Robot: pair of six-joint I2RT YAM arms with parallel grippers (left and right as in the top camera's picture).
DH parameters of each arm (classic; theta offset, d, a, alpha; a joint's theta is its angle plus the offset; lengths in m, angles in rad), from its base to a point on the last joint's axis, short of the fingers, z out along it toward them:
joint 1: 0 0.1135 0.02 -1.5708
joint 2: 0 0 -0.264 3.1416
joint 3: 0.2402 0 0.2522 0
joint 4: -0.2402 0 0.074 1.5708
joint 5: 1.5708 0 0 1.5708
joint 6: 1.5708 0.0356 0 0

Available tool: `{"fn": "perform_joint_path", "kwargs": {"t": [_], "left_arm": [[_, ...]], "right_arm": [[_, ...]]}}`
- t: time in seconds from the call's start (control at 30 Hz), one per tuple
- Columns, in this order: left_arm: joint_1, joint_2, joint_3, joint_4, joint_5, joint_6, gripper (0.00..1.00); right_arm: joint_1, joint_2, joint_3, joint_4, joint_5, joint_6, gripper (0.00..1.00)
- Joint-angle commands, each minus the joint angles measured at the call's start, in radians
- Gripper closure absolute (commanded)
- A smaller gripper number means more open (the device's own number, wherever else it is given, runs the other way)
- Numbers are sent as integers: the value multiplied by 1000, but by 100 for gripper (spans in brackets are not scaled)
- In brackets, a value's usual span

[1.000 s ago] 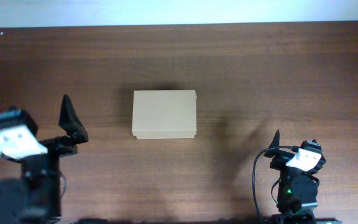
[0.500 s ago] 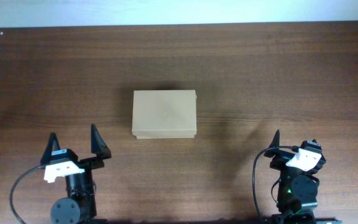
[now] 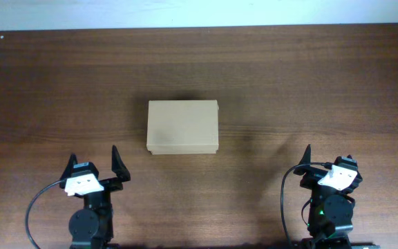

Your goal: Pack container

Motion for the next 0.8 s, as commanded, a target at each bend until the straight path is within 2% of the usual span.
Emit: {"fn": "perform_joint_path", "kwargs": {"t": [0.0, 0.07, 0.77], "left_arm": [[6, -10, -9, -47, -4, -2, 0], [6, -10, -9, -99, -4, -1, 0], [6, -8, -8, -95, -4, -2, 0]], "right_arm": [[-7, -9, -9, 0, 13, 4, 1], [-7, -9, -9, 0, 13, 4, 1], [-7, -9, -9, 0, 13, 4, 1]]}}
